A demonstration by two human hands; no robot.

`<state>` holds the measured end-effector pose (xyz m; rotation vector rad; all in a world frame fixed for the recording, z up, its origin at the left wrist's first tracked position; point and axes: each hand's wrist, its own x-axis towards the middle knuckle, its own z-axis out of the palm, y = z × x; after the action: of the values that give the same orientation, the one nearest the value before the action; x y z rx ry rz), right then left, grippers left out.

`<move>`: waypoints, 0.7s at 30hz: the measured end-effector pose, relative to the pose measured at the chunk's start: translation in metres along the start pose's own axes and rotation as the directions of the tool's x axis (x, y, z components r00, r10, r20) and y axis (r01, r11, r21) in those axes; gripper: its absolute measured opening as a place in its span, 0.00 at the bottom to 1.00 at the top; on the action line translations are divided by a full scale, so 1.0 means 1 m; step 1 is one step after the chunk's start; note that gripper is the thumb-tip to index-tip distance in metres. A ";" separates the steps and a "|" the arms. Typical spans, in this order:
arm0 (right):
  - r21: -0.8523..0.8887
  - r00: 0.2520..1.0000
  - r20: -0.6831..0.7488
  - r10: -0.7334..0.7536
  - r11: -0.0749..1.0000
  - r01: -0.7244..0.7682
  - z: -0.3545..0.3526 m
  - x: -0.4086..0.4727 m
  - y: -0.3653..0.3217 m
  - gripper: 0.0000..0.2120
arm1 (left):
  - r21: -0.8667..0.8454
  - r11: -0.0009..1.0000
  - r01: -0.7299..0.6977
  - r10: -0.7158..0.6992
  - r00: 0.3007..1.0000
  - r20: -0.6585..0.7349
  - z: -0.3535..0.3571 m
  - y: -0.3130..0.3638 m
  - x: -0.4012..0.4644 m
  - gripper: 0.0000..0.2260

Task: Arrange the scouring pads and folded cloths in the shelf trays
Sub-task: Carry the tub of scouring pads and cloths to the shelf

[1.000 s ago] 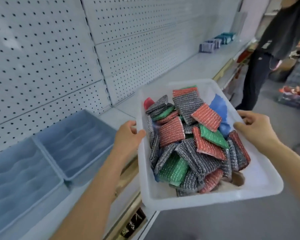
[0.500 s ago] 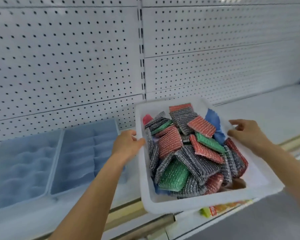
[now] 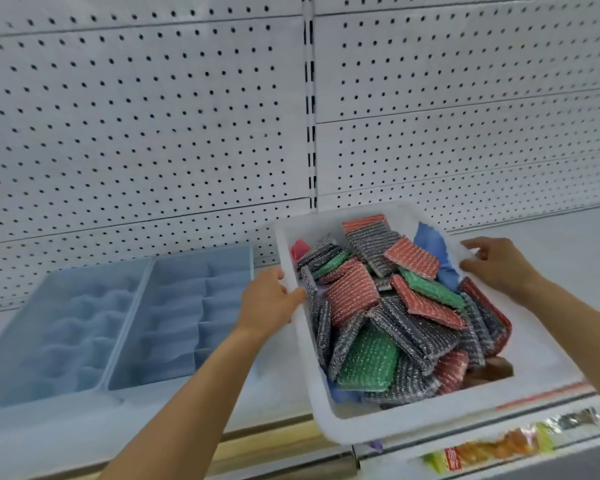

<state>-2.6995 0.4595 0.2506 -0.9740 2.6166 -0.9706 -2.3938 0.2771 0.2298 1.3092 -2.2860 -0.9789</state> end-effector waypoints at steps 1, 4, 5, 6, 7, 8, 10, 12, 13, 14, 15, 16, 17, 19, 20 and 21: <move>0.017 1.000 0.001 0.026 1.000 -0.026 -0.001 -0.001 0.001 0.18 | 0.001 1.000 0.003 -0.003 1.000 0.005 0.001 0.001 0.001 0.22; 0.113 0.986 0.010 0.165 0.980 -0.165 -0.009 -0.007 0.001 0.20 | -0.002 1.000 0.016 -0.015 1.000 0.018 0.002 0.010 0.006 0.24; 0.154 0.976 0.024 0.218 0.964 -0.219 -0.012 -0.010 0.001 0.19 | -0.014 0.999 0.031 -0.030 0.999 0.028 0.003 0.013 0.008 0.24; 0.188 0.964 0.035 0.264 0.945 -0.266 -0.015 -0.014 0.002 0.17 | -0.033 0.998 0.045 -0.044 0.998 0.037 0.004 0.016 0.010 0.24; 0.218 0.954 0.042 0.298 0.929 -0.299 -0.018 -0.018 0.004 0.16 | -0.059 0.997 0.054 -0.051 0.997 0.051 0.005 0.020 0.011 0.24; 0.242 0.943 0.049 0.328 0.912 -0.330 -0.021 -0.020 0.007 0.15 | -0.083 0.995 0.053 -0.048 0.997 0.066 0.007 0.023 0.012 0.22; 0.289 0.924 0.051 0.379 0.880 -0.377 -0.028 -0.027 0.014 0.15 | -0.128 0.991 0.031 -0.017 0.994 0.111 0.010 0.028 0.013 0.17; 0.339 0.906 0.045 0.422 0.846 -0.411 -0.034 -0.035 0.021 0.19 | -0.176 0.984 0.005 0.020 0.990 0.142 0.012 0.032 0.013 0.14; 0.355 0.896 0.041 0.443 0.831 -0.427 -0.037 -0.038 0.024 0.21 | -0.190 0.982 -0.007 0.039 0.985 0.165 0.013 0.034 0.012 0.12; 0.369 0.886 0.034 0.463 0.818 -0.441 -0.040 -0.041 0.027 0.21 | -0.207 0.978 -0.025 0.065 0.980 0.189 0.014 0.036 0.012 0.14; 0.372 0.878 0.029 0.477 0.810 -0.452 -0.043 -0.044 0.029 0.21 | -0.216 0.976 -0.030 0.079 0.972 0.221 0.015 0.037 0.012 0.16; 0.374 0.873 0.026 0.487 0.805 -0.461 -0.046 -0.046 0.031 0.21 | -0.238 0.971 -0.024 0.083 0.967 0.242 0.015 0.037 0.011 0.17; 0.381 0.867 0.027 0.498 0.797 -0.470 -0.050 -0.049 0.032 0.20 | -0.259 0.966 -0.016 0.085 0.962 0.259 0.015 0.036 0.011 0.15; 0.433 0.853 0.014 0.522 0.766 -0.476 -0.056 -0.055 0.034 0.18 | -0.299 0.954 0.000 0.089 0.954 0.285 0.014 0.034 0.007 0.11; 0.461 0.844 -0.002 0.537 0.749 -0.476 -0.058 -0.059 0.034 0.16 | -0.318 0.948 0.006 0.090 0.954 0.286 0.014 0.032 0.007 0.14; 0.497 0.827 -0.010 0.562 0.720 -0.484 -0.058 -0.065 0.034 0.12 | -0.322 0.947 0.010 0.090 0.952 0.292 0.015 0.028 0.008 0.18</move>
<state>-2.6892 0.5503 0.2702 -0.0138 2.3489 -1.4565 -2.4243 0.2864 0.2384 1.0291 -2.2243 -1.5543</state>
